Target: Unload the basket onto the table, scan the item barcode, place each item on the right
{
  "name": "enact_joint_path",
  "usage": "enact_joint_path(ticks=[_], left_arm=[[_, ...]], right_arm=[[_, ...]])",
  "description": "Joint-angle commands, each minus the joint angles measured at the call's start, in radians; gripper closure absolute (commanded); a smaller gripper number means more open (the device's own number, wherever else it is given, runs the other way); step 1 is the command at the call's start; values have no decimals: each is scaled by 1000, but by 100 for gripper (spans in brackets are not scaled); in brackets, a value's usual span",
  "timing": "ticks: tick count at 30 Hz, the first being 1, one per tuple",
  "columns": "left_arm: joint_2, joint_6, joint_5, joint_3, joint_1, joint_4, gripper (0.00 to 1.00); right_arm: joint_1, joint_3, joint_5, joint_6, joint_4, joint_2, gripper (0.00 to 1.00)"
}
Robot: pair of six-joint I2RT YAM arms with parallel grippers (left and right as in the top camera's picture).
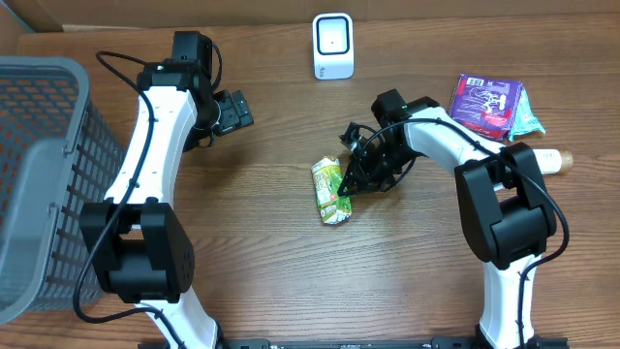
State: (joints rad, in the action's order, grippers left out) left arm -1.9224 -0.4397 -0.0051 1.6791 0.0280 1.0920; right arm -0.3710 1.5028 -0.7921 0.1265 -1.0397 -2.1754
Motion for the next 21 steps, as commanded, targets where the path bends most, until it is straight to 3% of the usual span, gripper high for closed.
enact_joint_path(ticks=[1, 8, 14, 21], left_arm=[[13, -10, -13, 6, -2, -2, 1], [13, -10, -13, 6, -2, -2, 0], [13, -10, -13, 6, -2, -2, 0], [13, -10, -13, 6, -2, -2, 0]], right_arm=[[27, 36, 136, -50, -2, 4, 83], [101, 151, 529, -234, -87, 16, 72], [85, 321, 565, -206, -175, 50, 65], [-96, 381, 569, -117, -175, 51, 53]])
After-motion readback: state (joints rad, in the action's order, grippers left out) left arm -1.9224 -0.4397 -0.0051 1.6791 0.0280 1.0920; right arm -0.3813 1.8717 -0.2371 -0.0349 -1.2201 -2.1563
